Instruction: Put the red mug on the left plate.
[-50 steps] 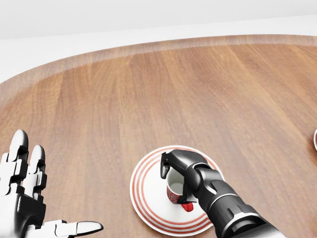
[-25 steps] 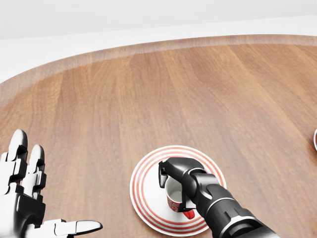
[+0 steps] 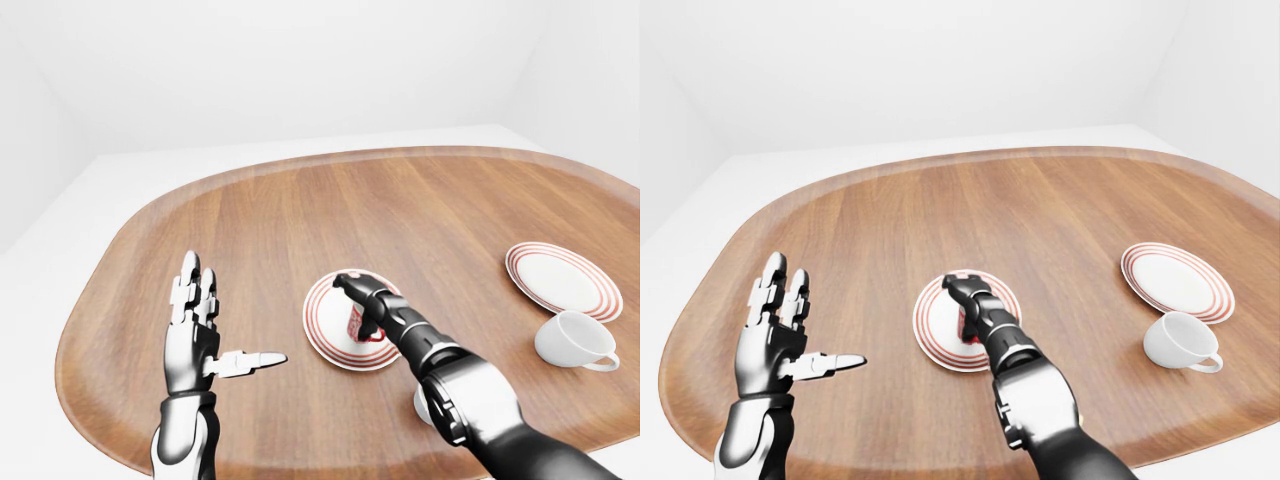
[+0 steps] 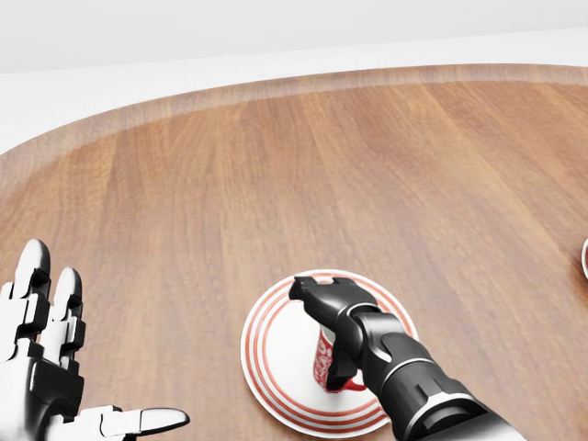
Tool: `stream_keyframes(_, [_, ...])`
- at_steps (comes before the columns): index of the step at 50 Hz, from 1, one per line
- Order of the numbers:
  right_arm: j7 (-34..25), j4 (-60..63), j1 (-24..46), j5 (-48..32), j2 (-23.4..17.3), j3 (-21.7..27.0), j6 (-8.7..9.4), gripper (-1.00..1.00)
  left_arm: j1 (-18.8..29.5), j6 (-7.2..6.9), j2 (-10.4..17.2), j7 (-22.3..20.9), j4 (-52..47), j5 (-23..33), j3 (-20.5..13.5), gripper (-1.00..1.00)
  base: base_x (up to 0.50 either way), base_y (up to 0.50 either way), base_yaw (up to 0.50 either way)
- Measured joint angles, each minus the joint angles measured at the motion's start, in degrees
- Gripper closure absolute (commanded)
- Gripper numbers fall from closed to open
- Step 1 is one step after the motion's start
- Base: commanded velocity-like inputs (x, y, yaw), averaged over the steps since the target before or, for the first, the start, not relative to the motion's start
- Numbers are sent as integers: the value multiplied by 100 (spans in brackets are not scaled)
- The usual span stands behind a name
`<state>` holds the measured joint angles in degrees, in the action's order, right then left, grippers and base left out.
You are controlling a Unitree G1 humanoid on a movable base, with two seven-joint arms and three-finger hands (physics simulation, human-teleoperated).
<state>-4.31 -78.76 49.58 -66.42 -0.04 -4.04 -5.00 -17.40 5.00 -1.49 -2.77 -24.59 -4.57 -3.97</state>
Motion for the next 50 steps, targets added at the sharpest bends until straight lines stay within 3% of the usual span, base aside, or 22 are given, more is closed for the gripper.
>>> stream_keyframes(30, [-506, 161, -9, 4, -37, -22, 0, -100, -25, 0, 5, -3, -7, 52, 29, -100, 0, 0, 0])
stream_keyframes(38, [-2210, 2249, 50, 868, -341, 125, 23, -100, -26, 0, 6, 6, -8, 78, 48, -100, 0, 0, 0])
stream_keyframes(44, [-3505, 4293, -127, 1407, -596, 242, 348, -100, -23, 0, 8, 17, -11, 97, 62, -100, 0, 0, 0])
stream_keyframes(50, [-3569, 5765, -270, 1747, -799, 332, 624, -100, -15, 0, 11, 30, -7, 118, 76, -100, 0, 0, 0])
